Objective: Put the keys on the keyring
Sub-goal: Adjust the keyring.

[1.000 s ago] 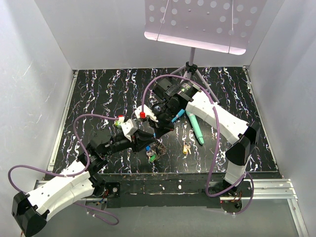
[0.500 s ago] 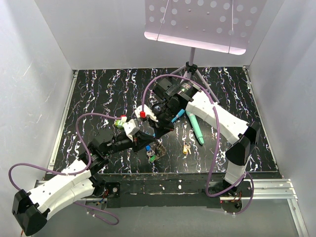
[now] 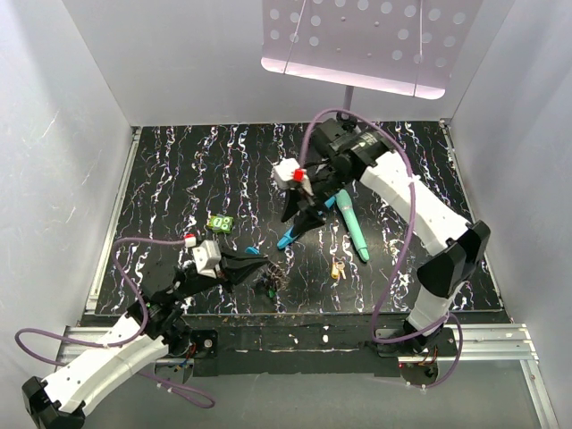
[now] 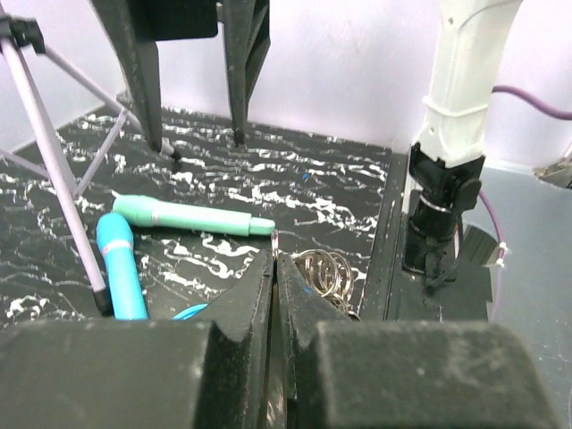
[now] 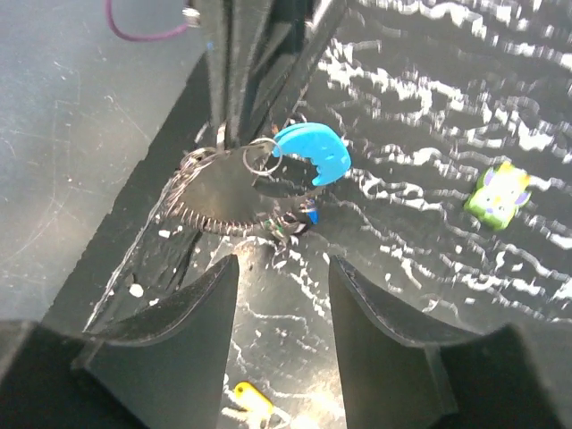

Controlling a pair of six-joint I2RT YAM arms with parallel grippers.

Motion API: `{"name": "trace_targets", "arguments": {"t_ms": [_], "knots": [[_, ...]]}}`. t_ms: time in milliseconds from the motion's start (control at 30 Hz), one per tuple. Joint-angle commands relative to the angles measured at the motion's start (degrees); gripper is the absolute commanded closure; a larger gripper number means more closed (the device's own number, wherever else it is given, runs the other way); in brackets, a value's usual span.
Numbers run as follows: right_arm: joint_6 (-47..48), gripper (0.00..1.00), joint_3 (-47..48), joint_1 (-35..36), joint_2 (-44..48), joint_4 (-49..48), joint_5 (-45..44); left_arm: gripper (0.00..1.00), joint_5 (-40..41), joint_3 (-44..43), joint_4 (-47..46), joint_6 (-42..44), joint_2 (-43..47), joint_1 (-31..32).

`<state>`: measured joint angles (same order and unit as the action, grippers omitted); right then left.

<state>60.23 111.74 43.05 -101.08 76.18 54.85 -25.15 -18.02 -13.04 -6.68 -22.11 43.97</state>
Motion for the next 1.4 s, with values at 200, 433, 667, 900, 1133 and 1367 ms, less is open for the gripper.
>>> {"name": "trace_targets", "arguments": {"t_ms": [200,433,667,900,1133,1367], "knots": [[22.57,0.49,-4.70,-0.42,2.73,14.96,24.51,1.00,-1.31,4.40,-17.11,-4.75,3.65,-0.20],[21.43,0.59,-4.34,2.48,1.50,14.87,25.13,1.00,1.24,6.59,-24.57,-6.59,1.98,-0.11],[17.65,0.66,-5.92,4.06,1.85,11.80,25.04,1.00,2.82,8.27,-31.78,-9.14,-1.35,-0.20],[11.06,0.65,-7.94,4.15,2.46,5.65,23.55,1.00,3.53,8.53,-34.16,-9.85,-1.45,-0.20],[7.10,0.62,-8.30,4.15,2.90,2.13,22.85,1.00,3.70,8.44,-34.07,-10.20,-1.36,-0.20],[4.03,0.62,-6.01,4.15,2.99,1.60,21.71,1.00,4.67,8.88,-34.07,-10.37,-0.13,-0.20]]}}
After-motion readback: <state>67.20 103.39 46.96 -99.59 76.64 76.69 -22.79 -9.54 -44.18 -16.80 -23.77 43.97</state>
